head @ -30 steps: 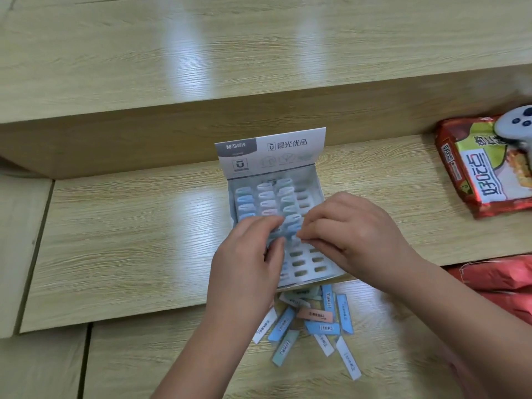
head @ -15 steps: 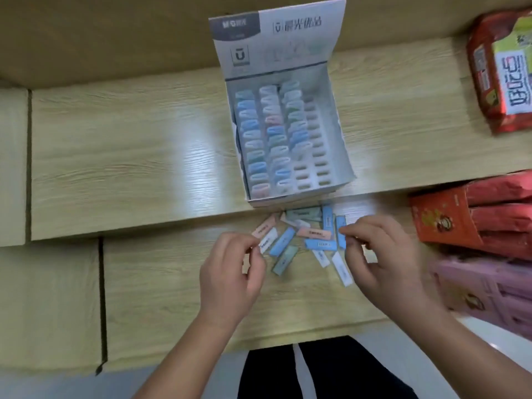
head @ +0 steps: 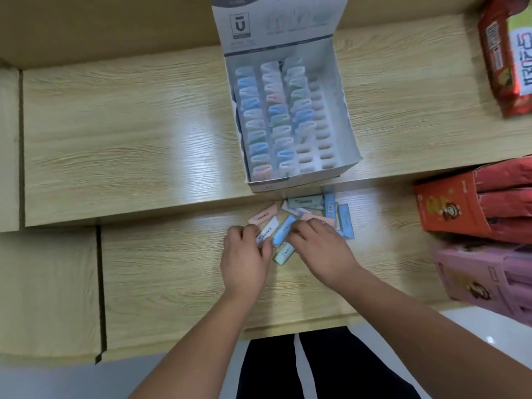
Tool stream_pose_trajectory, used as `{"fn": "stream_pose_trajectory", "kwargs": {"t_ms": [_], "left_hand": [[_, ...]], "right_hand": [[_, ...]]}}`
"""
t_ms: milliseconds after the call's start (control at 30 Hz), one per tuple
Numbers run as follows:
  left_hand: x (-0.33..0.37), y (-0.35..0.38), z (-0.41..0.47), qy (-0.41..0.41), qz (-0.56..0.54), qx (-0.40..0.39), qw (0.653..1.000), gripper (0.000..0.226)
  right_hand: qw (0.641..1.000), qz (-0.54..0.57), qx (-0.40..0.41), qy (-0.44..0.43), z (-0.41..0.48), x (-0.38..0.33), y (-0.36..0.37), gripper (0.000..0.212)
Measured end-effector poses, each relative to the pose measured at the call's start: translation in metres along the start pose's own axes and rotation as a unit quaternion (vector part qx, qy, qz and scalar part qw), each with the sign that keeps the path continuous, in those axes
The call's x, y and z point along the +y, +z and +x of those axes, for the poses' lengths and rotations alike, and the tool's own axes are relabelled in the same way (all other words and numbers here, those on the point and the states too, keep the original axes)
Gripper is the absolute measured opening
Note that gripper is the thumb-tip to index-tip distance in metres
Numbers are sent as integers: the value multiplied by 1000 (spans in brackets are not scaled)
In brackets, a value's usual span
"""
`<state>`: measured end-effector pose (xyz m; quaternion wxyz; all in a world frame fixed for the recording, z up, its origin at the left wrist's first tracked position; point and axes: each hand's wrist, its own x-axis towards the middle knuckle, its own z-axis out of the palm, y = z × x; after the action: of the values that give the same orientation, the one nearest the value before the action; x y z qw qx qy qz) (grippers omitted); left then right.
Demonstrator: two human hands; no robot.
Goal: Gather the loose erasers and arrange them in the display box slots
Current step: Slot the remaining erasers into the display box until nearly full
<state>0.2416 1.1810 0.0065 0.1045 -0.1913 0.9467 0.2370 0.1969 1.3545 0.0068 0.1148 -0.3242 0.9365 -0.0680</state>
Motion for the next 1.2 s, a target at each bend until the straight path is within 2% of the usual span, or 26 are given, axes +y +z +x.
{"fn": "stream_pose_trajectory", "kwargs": {"t_ms": [133,333,433,533,667,800,900,1033,1200], "left_hand": [[8,4,9,17,21,14,1000,29],[17,-2,20,12,2,-22,1000,20],[12,-11,19,38,-16,-41,998,13],[6,-31,14,109,-43,-10,993,17],[8,-73,6,193,-119,31,973,19],[26,-125,5,249,-173,77,950,16],[47,-154,8,289,-197,127,928,13],[79,-182,19,256,-284,165,909,10],[111,-191,46,209,-357,134,900,15]], "right_hand": [[1000,-16,-17,-15,1,4,-2,40],[999,-27,-18,-17,4,11,-10,32],[999,29,-22,-5,0,14,-20,28],[990,137,-12,41,-10,21,-43,19],[953,291,31,75,-19,31,-103,20],[951,287,103,45,-19,41,-165,25],[941,280,183,55,-11,50,-201,28],[909,317,258,88,14,55,-229,24],[946,223,230,36,49,56,-227,15]]}}
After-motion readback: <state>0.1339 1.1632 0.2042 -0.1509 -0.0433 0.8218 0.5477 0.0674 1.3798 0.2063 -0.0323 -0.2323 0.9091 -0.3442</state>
